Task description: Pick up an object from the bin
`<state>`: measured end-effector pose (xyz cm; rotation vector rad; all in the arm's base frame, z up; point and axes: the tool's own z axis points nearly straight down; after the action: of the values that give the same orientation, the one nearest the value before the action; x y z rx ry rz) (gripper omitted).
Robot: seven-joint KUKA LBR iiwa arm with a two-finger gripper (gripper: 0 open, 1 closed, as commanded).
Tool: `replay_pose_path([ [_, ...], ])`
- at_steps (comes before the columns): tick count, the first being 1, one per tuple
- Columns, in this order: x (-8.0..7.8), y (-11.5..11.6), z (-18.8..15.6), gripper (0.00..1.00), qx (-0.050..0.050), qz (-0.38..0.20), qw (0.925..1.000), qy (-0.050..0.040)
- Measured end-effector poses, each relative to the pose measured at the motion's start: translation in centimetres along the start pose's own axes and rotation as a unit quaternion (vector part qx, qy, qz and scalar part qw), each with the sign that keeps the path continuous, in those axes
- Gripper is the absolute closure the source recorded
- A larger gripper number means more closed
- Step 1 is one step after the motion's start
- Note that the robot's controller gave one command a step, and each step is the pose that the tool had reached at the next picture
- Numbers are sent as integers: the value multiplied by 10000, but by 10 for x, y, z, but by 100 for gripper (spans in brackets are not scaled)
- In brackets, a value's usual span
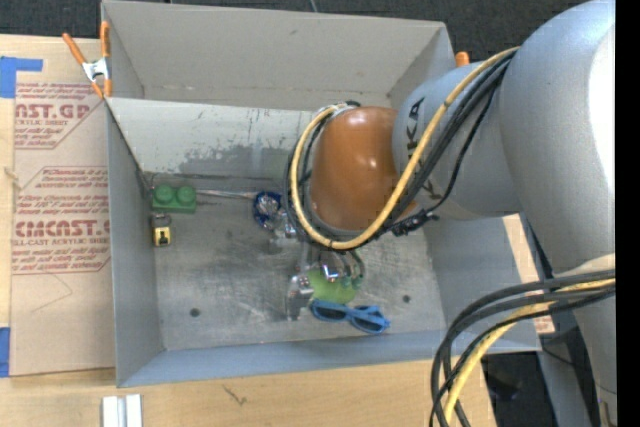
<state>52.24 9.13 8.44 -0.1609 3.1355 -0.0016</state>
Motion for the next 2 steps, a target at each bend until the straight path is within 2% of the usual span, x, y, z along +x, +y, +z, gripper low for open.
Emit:
replay_pose_path([
  [1, 36, -96, 3, 0, 10, 203, 9998, 16],
  [2, 35, -91, 3, 100, -12, 173, 9998, 3],
])
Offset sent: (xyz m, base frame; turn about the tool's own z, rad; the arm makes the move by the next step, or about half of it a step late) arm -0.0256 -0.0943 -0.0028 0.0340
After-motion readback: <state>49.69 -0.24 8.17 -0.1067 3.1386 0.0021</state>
